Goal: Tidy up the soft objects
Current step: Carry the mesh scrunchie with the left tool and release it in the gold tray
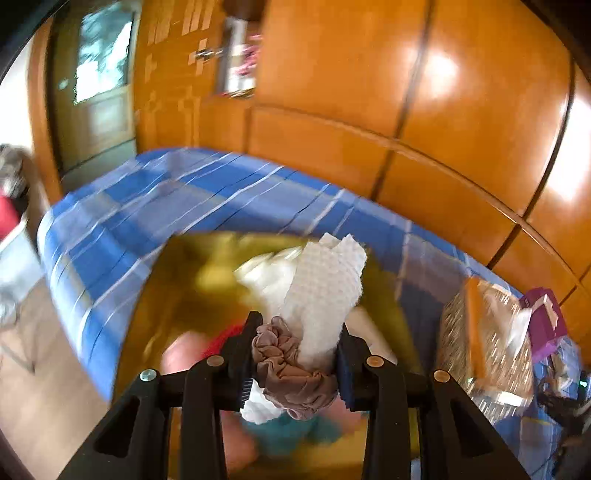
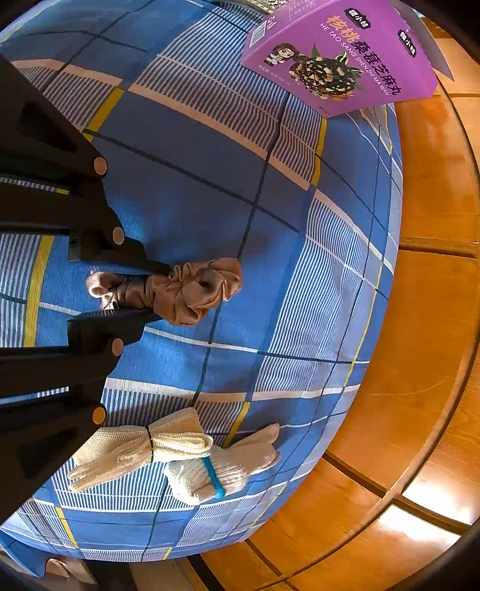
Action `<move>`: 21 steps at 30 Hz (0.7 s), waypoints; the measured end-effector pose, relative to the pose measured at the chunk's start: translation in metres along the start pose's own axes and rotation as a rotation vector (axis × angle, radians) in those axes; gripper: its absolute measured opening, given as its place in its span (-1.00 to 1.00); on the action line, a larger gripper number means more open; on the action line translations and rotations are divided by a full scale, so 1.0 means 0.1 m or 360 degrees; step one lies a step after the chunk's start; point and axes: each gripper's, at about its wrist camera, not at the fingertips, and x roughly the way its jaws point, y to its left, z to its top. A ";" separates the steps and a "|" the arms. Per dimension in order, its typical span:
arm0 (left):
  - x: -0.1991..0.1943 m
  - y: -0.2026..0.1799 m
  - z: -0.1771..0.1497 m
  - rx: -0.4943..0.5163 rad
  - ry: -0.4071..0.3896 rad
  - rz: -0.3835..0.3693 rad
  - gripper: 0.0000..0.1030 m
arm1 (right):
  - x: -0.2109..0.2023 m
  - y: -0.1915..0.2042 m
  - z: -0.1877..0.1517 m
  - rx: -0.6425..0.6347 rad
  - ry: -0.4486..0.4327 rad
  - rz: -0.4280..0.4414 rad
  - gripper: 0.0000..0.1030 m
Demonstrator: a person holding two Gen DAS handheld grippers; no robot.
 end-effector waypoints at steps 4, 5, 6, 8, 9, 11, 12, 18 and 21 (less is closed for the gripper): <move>-0.09 0.20 -0.35 -0.0049 0.0049 -0.0022 -0.30 | 0.00 0.00 -0.01 0.0000 -0.0003 -0.0011 -0.72; -0.09 0.20 -0.41 -0.0050 0.0060 -0.0043 -0.30 | -0.01 0.01 -0.01 0.0003 -0.0003 -0.0015 -0.72; -0.07 0.17 -0.47 -0.0037 0.0075 -0.0060 -0.30 | -0.01 0.01 -0.01 0.0004 -0.0003 -0.0018 -0.72; 0.02 0.10 -0.54 -0.0018 0.0127 -0.0091 -0.30 | -0.01 0.01 -0.02 0.0013 -0.0002 -0.0023 -0.72; 0.06 0.06 -0.54 -0.0020 0.0146 -0.0100 -0.30 | -0.01 0.02 -0.02 0.0019 -0.0002 -0.0029 -0.72; 0.22 0.04 -0.54 -0.0047 0.0191 -0.0079 -0.30 | -0.01 0.02 -0.01 0.0024 0.0000 -0.0043 -0.72; 0.31 0.05 -0.51 -0.0058 0.0216 -0.0063 -0.29 | -0.01 0.03 -0.01 0.0026 0.0000 -0.0049 -0.72; 0.62 0.12 -0.19 -0.0104 0.0207 0.0098 -0.25 | 0.00 0.02 0.00 0.0036 0.0002 -0.0056 -0.72; 0.64 0.11 -0.11 -0.0100 0.0176 0.0146 0.01 | 0.00 0.02 0.00 0.0034 0.0003 -0.0055 -0.72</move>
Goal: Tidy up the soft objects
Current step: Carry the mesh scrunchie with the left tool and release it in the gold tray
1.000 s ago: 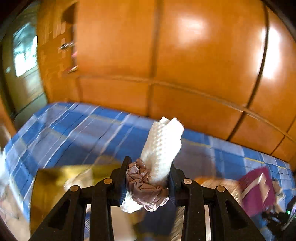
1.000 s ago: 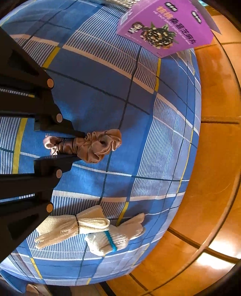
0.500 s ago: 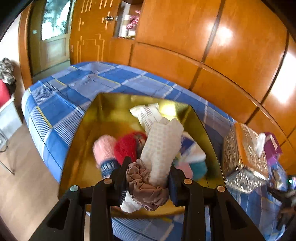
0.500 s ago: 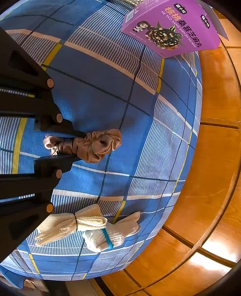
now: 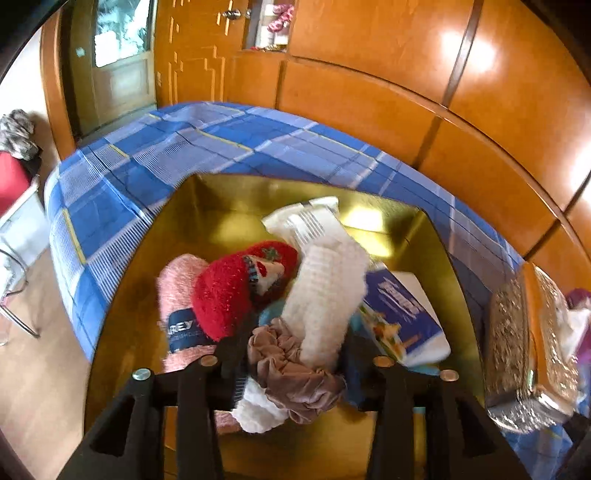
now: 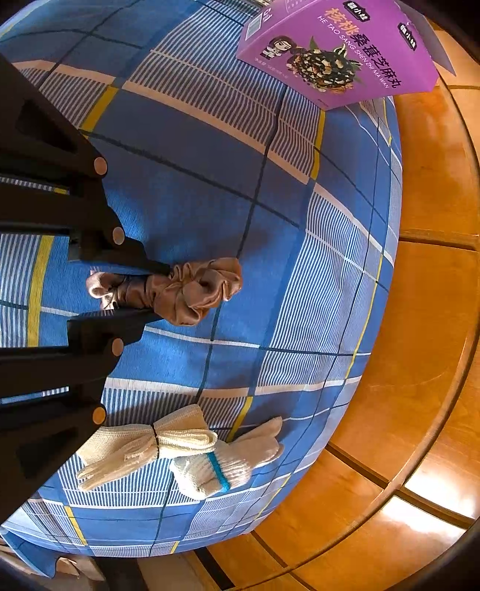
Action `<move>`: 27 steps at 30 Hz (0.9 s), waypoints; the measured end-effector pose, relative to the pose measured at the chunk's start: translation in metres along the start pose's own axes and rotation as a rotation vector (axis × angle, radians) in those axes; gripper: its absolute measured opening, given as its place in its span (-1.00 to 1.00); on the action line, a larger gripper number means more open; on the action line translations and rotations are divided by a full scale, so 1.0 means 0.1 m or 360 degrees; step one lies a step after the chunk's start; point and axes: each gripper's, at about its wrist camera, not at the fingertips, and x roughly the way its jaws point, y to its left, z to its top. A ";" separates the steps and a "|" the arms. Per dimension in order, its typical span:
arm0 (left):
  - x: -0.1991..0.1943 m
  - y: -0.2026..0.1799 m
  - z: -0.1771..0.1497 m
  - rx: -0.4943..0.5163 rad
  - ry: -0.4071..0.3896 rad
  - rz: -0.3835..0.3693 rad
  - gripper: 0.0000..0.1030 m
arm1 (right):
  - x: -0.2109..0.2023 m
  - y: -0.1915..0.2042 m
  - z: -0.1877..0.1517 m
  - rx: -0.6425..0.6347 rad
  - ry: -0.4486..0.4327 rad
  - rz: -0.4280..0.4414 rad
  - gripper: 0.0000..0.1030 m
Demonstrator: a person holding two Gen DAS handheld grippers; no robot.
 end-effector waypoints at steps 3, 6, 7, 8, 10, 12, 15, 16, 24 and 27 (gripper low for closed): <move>-0.05 0.02 -0.01 0.0008 -0.0025 0.0022 0.34 | 0.00 0.00 0.00 0.0003 0.0001 0.0000 -0.72; -0.10 0.05 -0.08 0.0020 -0.0032 0.0039 0.46 | 0.00 0.00 0.00 0.0003 0.0001 -0.0001 -0.72; -0.11 0.07 -0.11 0.0019 -0.0031 0.0039 0.54 | 0.00 0.00 0.00 0.0002 0.0001 -0.0002 -0.72; -0.13 0.08 -0.13 0.0017 -0.0032 0.0037 0.57 | 0.00 0.00 0.00 0.0001 0.0000 -0.0002 -0.72; -0.19 0.08 -0.17 0.0022 -0.0046 0.0044 0.59 | 0.00 0.00 0.00 0.0001 -0.0001 -0.0002 -0.72; -0.27 0.07 -0.21 0.0042 -0.0078 0.0064 0.61 | 0.00 0.00 0.00 0.0002 0.0000 -0.0002 -0.72; -0.40 0.04 -0.26 0.0075 -0.0130 0.0068 0.66 | 0.00 0.00 0.00 0.0003 0.0000 -0.0003 -0.72; -0.44 0.03 -0.28 0.0092 -0.0146 0.0070 0.67 | 0.00 0.00 0.00 0.0003 0.0000 -0.0003 -0.72; -0.73 -0.06 -0.36 0.0161 -0.0239 0.0040 0.68 | 0.00 0.00 0.00 0.0002 0.0001 -0.0004 -0.72; -0.80 -0.10 -0.38 0.0181 -0.0258 0.0019 0.68 | 0.00 0.00 0.00 0.0002 0.0001 -0.0002 -0.72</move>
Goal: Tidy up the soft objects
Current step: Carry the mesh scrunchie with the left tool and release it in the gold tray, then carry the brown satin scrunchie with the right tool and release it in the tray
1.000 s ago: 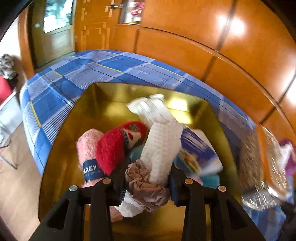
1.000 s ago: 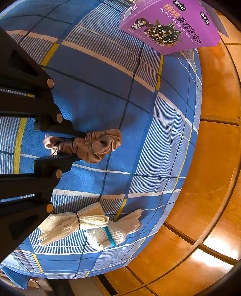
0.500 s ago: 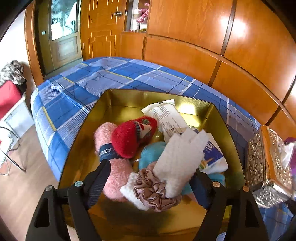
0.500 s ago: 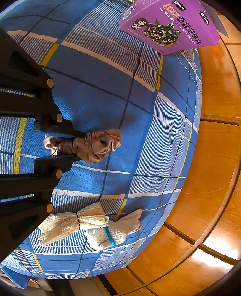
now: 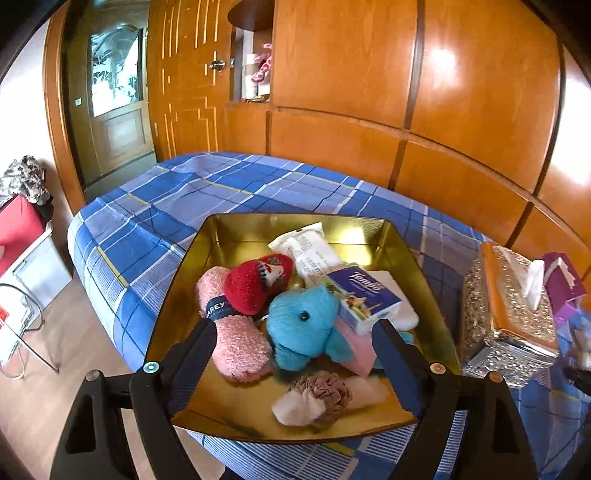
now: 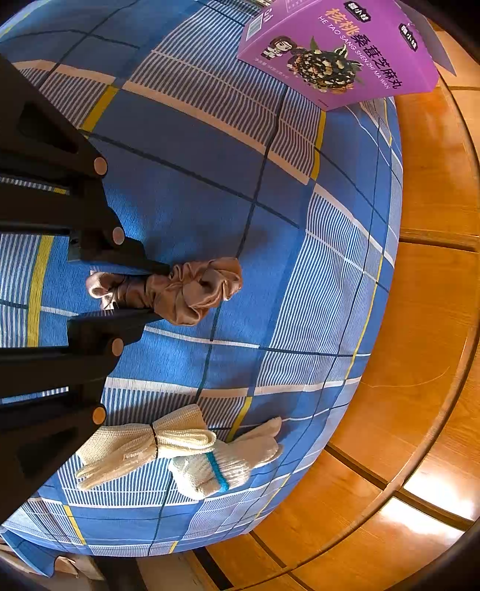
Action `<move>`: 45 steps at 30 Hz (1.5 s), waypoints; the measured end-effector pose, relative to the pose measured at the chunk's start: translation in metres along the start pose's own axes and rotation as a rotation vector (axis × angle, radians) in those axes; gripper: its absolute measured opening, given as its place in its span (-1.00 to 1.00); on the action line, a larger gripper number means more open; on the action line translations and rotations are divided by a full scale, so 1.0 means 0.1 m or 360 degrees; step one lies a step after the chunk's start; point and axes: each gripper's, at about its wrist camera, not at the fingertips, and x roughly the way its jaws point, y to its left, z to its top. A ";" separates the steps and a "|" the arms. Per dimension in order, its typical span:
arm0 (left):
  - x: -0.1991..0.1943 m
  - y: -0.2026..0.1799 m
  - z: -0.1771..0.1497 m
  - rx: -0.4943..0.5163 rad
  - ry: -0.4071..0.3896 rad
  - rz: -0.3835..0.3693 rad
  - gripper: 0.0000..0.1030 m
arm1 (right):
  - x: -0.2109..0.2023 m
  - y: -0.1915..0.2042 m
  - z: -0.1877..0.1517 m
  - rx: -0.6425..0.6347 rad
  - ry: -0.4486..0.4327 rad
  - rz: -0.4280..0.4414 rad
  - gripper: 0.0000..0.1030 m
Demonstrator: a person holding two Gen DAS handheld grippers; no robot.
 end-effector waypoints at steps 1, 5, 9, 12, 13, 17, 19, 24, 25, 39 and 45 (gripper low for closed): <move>-0.02 -0.01 0.00 0.0008 -0.0004 -0.0004 0.68 | 0.00 0.00 0.00 0.0000 0.0000 0.0000 -0.72; -0.08 -0.09 -0.02 0.0042 -0.0017 -0.0014 0.68 | 0.00 0.00 0.00 0.0005 0.0001 0.0004 -0.72; -0.11 -0.14 -0.04 0.0066 -0.0019 -0.0029 0.68 | 0.01 -0.01 0.00 0.0014 0.0006 0.0013 -0.72; -0.11 -0.19 -0.05 0.0091 -0.0010 -0.0038 0.68 | 0.02 -0.03 0.01 0.0030 0.0012 0.0027 -0.72; -0.11 -0.20 -0.06 0.0096 -0.0007 -0.0039 0.68 | 0.02 -0.04 0.01 0.0036 0.0014 0.0032 -0.72; -0.09 -0.24 -0.09 0.0111 0.0012 -0.0056 0.68 | 0.02 -0.07 0.01 0.0070 0.0021 0.0053 -0.72; -0.08 -0.27 -0.11 0.0121 0.0021 -0.0064 0.68 | 0.02 -0.08 0.02 0.0092 0.0026 0.0064 -0.72; -0.06 -0.34 -0.15 0.0163 0.0043 -0.0085 0.68 | 0.04 -0.14 0.04 0.0170 0.0045 0.0092 -0.72; -0.04 -0.35 -0.16 0.0176 0.0055 -0.0092 0.68 | 0.03 -0.15 0.06 0.0192 0.0057 0.0089 -0.72; 0.00 0.24 -0.02 -0.0022 0.0029 0.0021 0.68 | -1.54 0.61 1.59 0.0123 -0.0495 0.0240 -0.76; -0.02 0.57 0.03 -0.0146 0.0010 0.0088 0.68 | -2.14 2.31 1.59 -0.0441 -0.0624 0.0746 -0.75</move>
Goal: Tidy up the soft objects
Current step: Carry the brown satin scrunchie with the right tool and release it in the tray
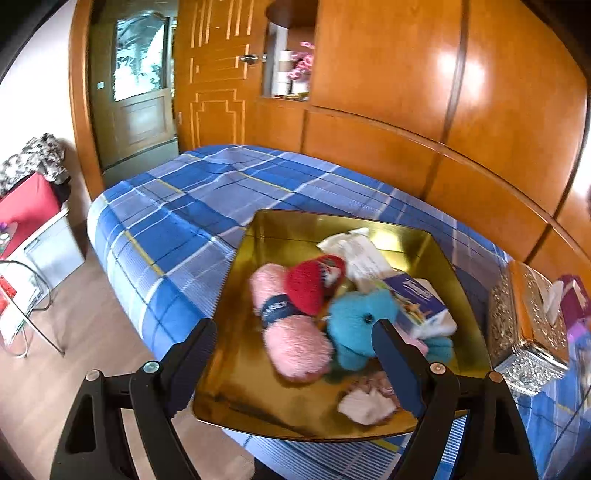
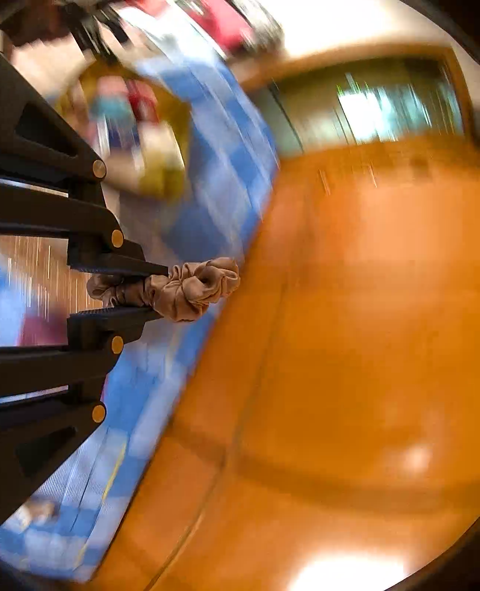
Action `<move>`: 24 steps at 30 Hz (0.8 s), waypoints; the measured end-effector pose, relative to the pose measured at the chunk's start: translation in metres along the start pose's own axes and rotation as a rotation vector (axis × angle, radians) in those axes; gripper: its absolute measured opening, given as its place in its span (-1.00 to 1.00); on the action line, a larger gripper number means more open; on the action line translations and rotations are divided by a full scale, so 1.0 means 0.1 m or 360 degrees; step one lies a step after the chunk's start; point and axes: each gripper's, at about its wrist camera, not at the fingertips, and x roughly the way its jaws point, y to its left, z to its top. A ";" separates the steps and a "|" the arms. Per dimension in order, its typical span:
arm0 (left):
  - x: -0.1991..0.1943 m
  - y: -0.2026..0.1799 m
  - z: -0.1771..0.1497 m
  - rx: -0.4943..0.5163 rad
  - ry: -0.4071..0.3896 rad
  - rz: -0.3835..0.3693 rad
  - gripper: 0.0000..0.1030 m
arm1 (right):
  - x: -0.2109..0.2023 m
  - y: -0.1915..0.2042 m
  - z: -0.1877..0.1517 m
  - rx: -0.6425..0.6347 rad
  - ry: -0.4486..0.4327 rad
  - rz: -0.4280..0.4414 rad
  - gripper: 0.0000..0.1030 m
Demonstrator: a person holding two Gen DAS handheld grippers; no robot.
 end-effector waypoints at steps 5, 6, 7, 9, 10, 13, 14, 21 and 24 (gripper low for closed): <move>-0.04 0.08 0.00 -0.0019 -0.0019 -0.0002 0.68 | 0.67 1.15 -0.41 -0.0209 0.0259 0.0323 -0.74; -0.03 0.08 0.00 -0.0021 -0.0016 -0.0005 0.68 | 0.77 1.25 -0.48 -0.0206 0.0300 0.0350 -0.74; -0.02 0.08 -0.01 -0.0024 -0.0010 -0.0012 0.68 | 0.90 1.34 -0.56 -0.0182 0.0350 0.0384 -0.72; -0.02 0.07 -0.02 -0.0025 -0.0006 -0.0016 0.68 | 1.08 1.49 -0.72 -0.0164 0.0419 0.0405 -0.70; -0.01 0.07 -0.03 -0.0025 -0.0002 -0.0014 0.68 | 1.14 1.52 -0.79 -0.0163 0.0442 0.0405 -0.69; 0.02 0.04 -0.06 -0.0022 0.0029 -0.0035 0.68 | 1.34 1.57 -0.92 -0.0123 0.0538 0.0433 -0.60; 0.03 0.02 -0.07 -0.0013 0.0038 -0.0042 0.68 | 1.35 1.55 -0.95 -0.0119 0.0546 0.0429 -0.50; 0.03 -0.08 -0.11 0.0028 0.0050 -0.0062 0.68 | 1.40 1.55 -1.07 -0.0097 0.0558 0.0368 -0.27; 0.00 -0.13 -0.12 0.0056 0.0043 -0.0079 0.68 | 1.24 1.52 -1.03 -0.0108 0.0467 0.0324 -0.27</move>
